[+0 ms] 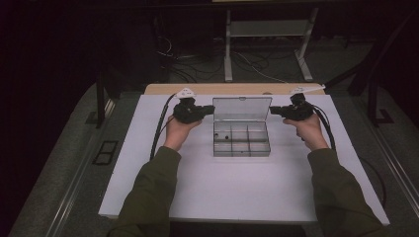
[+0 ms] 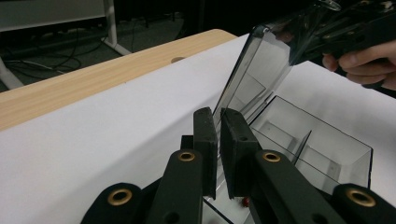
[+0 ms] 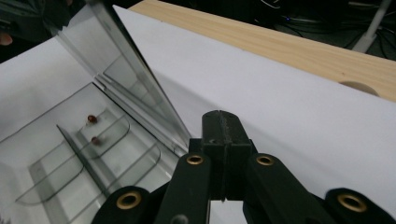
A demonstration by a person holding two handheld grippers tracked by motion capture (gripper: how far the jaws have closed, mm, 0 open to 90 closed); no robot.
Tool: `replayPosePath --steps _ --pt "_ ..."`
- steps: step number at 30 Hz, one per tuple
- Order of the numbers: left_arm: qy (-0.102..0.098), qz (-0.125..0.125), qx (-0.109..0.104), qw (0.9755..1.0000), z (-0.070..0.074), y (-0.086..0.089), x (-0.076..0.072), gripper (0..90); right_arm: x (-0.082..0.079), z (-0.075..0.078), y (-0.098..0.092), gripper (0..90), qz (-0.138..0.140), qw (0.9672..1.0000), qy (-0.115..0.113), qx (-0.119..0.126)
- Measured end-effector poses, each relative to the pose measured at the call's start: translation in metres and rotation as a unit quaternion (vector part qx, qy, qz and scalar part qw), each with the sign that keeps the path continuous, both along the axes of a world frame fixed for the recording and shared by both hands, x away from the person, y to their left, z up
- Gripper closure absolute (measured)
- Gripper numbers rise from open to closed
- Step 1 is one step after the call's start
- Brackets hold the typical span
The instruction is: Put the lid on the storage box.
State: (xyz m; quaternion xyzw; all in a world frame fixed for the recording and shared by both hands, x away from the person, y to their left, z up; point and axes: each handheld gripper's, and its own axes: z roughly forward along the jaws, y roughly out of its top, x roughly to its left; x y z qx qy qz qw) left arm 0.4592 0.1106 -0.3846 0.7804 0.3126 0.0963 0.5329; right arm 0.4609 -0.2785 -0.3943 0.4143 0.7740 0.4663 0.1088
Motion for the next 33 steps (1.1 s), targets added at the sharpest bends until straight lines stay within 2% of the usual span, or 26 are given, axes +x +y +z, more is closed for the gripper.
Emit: replayPosePath --steps 5,8,11,17,22,26,30,32,33 --pt "-0.001 -0.004 0.001 1.0 0.0 0.001 -0.002 84.3 -0.014 0.003 -0.012 89.0 0.004 1.0 0.002 -0.003" --pt "0.001 -0.005 0.002 1.0 0.0 0.001 -0.004 84.2 -0.023 0.006 -0.015 89.0 0.019 0.9998 0.003 0.001" --pt "0.002 -0.006 0.001 1.0 0.0 0.002 -0.005 84.2 -0.029 0.008 -0.009 88.9 0.039 0.9992 0.003 0.005" --pt "0.002 -0.008 0.002 1.0 0.001 0.002 -0.009 84.1 -0.032 0.015 0.004 89.0 0.057 0.9982 -0.007 0.018" --pt "0.002 -0.011 0.007 0.9999 0.002 0.002 -0.012 83.5 -0.033 0.018 0.005 89.0 0.054 0.9982 -0.019 0.02" --pt "0.004 -0.009 0.01 0.9999 0.004 0.003 -0.016 77.8 -0.033 0.02 0.003 89.0 0.05 0.9982 -0.022 0.025" --pt "0.006 0.005 0.021 0.9997 0.009 0.009 -0.023 67.5 -0.034 0.02 0.003 89.0 0.053 0.998 -0.023 0.025" --pt "0.012 0.005 0.023 0.9997 0.01 0.013 -0.028 67.9 -0.034 0.02 0.004 89.0 0.054 0.998 -0.021 0.025" --pt "0.013 0.001 0.023 0.9997 0.01 0.014 -0.031 72.0 -0.034 0.02 0.004 89.0 0.054 0.998 -0.022 0.024"
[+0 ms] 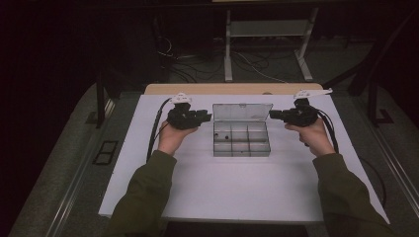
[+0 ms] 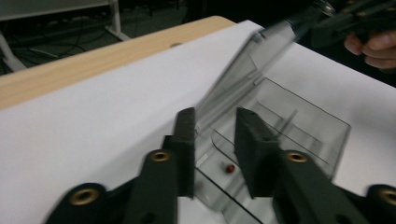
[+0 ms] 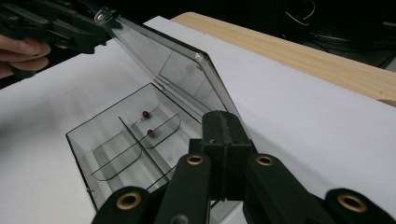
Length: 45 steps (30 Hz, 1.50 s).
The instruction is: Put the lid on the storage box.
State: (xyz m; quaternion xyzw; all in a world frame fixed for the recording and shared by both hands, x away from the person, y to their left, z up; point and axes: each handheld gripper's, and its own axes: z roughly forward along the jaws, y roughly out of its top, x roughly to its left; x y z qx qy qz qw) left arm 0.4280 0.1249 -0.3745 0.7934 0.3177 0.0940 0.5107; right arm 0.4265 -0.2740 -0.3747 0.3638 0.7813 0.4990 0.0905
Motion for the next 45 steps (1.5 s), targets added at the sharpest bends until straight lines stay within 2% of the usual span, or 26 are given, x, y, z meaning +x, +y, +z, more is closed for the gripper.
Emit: replayPosePath --steps 4,8,14,21,26,30,35,43,45 --pt "0.003 -0.018 -0.004 0.9998 0.003 0.0 -0.008 84.0 -0.002 0.001 0.003 89.0 0.005 1.0 0.001 -0.002" --pt "0.003 -0.031 -0.013 0.9994 0.005 -0.005 -0.011 89.1 -0.004 0.002 0.005 89.0 0.008 1.0 0.001 -0.004" --pt "0.0 -0.041 -0.016 0.9991 0.005 -0.009 -0.013 89.1 -0.007 0.003 0.008 89.0 0.017 0.9998 -0.003 -0.009" --pt "-0.014 -0.05 0.001 0.9987 0.003 -0.012 -0.017 89.1 -0.008 0.003 0.011 89.0 0.025 0.9996 -0.001 -0.013" --pt "-0.015 -0.053 0.001 0.9985 0.002 -0.013 -0.018 89.0 -0.012 0.003 0.011 89.0 0.028 0.9995 -0.001 -0.015" --pt "-0.006 -0.052 -0.013 0.9986 -0.002 -0.012 -0.017 89.1 -0.016 0.002 0.011 89.0 0.033 0.9993 0.0 -0.017" --pt "-0.005 -0.05 -0.02 0.9986 -0.004 -0.011 -0.018 89.0 -0.02 0.001 0.01 89.0 0.038 0.9992 0.001 -0.014" --pt "-0.004 -0.05 -0.015 0.9986 -0.007 -0.008 -0.023 88.8 -0.027 -0.001 0.009 89.0 0.043 0.9989 0.005 -0.016" --pt "-0.01 -0.049 -0.007 0.9987 -0.007 -0.008 -0.024 88.8 -0.028 -0.003 0.009 89.0 0.046 0.9988 0.004 -0.017"
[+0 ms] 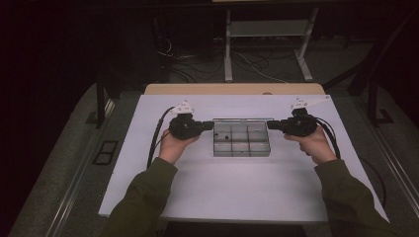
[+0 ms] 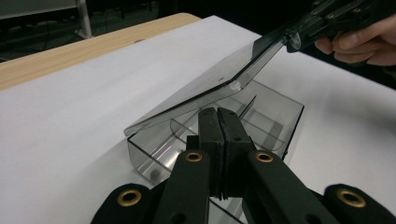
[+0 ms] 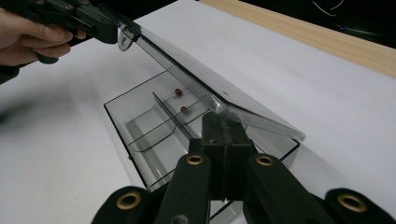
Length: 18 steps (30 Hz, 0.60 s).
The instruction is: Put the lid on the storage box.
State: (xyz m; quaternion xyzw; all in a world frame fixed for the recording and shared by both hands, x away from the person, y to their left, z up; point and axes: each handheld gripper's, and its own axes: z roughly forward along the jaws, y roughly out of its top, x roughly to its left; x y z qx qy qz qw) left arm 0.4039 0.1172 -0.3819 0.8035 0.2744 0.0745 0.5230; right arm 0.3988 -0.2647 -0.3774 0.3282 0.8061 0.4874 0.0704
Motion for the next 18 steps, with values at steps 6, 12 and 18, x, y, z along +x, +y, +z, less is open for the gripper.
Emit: replayPosePath --steps 6,12,18 --pt "0.004 -0.006 0.01 0.9999 -0.002 -0.004 -0.003 88.6 -0.004 -0.004 0.001 89.0 0.006 1.0 0.003 -0.005" --pt "0.008 -0.01 0.011 0.9999 -0.005 -0.003 -0.005 88.5 -0.008 -0.007 0.0 89.0 0.007 0.9999 0.002 -0.007" --pt "0.009 -0.008 0.007 0.9999 -0.008 0.001 -0.007 88.1 -0.011 -0.008 0.002 89.0 0.016 0.9998 0.0 -0.007"
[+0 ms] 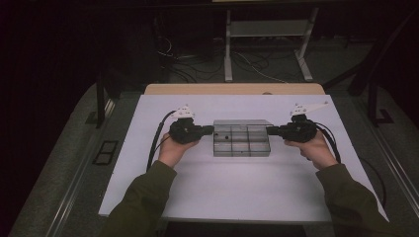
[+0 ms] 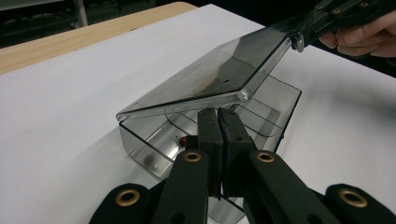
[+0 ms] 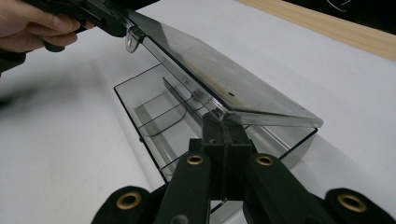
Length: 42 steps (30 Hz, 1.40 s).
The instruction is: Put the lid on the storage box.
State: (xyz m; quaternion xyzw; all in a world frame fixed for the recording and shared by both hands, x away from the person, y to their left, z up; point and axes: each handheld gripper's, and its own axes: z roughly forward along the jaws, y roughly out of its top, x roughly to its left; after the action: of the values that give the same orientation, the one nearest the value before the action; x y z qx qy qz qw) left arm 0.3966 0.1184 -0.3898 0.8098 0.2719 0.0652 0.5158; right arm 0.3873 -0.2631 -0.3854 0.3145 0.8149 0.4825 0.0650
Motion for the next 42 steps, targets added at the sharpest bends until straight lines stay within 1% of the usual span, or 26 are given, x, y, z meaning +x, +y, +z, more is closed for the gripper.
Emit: replayPosePath --steps 3,6,10,12,14,16,19,22,24,26,28,29,32,34,36,39,40,42 --pt "0.002 -0.002 0.0 1.0 -0.002 0.001 -0.001 88.1 -0.002 -0.002 0.001 89.0 0.002 1.0 0.0 -0.003" --pt "0.008 -0.005 0.005 0.9999 -0.007 0.0 -0.003 88.2 -0.004 -0.006 -0.001 89.0 0.002 0.9999 0.003 -0.01" --pt "0.013 -0.011 0.013 0.9998 -0.013 -0.002 -0.003 88.1 -0.006 -0.012 -0.002 89.0 0.001 0.9998 0.01 -0.015" --pt "0.014 -0.01 0.023 0.9996 -0.016 -0.003 -0.004 88.1 -0.007 -0.015 -0.001 89.0 0.005 0.9997 0.012 -0.022" --pt "0.014 -0.013 0.03 0.9994 -0.018 -0.003 -0.004 88.1 -0.007 -0.018 -0.001 89.0 0.003 0.9995 0.013 -0.03" --pt "0.016 -0.013 0.032 0.9993 -0.02 -0.003 -0.005 88.1 -0.007 -0.021 -0.001 89.0 0.002 0.9993 0.017 -0.034" --pt "0.017 -0.013 0.04 0.999 -0.023 -0.004 -0.005 88.1 -0.007 -0.025 -0.001 89.0 0.001 0.9988 0.022 -0.043" --pt "0.019 -0.015 0.047 0.9986 -0.025 -0.004 -0.005 88.1 -0.007 -0.027 0.0 89.0 0.002 0.9986 0.022 -0.049" --pt "0.016 -0.016 0.054 0.9983 -0.026 -0.005 -0.006 88.1 -0.008 -0.028 0.0 89.0 0.0 0.9982 0.022 -0.055" --pt "0.016 -0.015 0.057 0.9982 -0.027 -0.005 -0.006 88.1 -0.009 -0.029 0.0 89.0 -0.002 0.998 0.025 -0.058" --pt "0.016 -0.017 0.061 0.9979 -0.027 -0.006 -0.007 88.1 -0.01 -0.029 0.0 89.0 -0.002 0.9978 0.022 -0.063" --pt "0.017 -0.018 0.062 0.9978 -0.028 -0.006 -0.007 88.1 -0.01 -0.029 0.0 89.0 -0.002 0.9977 0.024 -0.063" --pt "0.017 -0.023 0.075 0.9968 -0.029 -0.007 -0.008 88.1 -0.012 -0.032 0.0 89.0 -0.002 0.9974 0.023 -0.068" --pt "0.018 -0.024 0.077 0.9966 -0.031 -0.007 -0.009 88.1 -0.013 -0.033 -0.001 89.0 -0.001 0.9972 0.022 -0.071" --pt "0.02 -0.025 0.082 0.9961 -0.031 -0.008 -0.01 88.1 -0.015 -0.034 -0.001 89.0 -0.004 0.997 0.026 -0.072" --pt "0.025 -0.026 0.094 0.995 -0.033 -0.008 -0.011 88.1 -0.019 -0.037 -0.003 89.0 -0.001 0.9968 0.027 -0.075" --pt "0.026 -0.024 0.095 0.9949 -0.034 -0.008 -0.012 88.3 -0.021 -0.037 -0.003 89.0 -0.001 0.9965 0.029 -0.079" --pt "0.027 -0.025 0.096 0.9947 -0.035 -0.008 -0.012 88.2 -0.023 -0.039 -0.004 89.0 -0.002 0.9966 0.029 -0.077"
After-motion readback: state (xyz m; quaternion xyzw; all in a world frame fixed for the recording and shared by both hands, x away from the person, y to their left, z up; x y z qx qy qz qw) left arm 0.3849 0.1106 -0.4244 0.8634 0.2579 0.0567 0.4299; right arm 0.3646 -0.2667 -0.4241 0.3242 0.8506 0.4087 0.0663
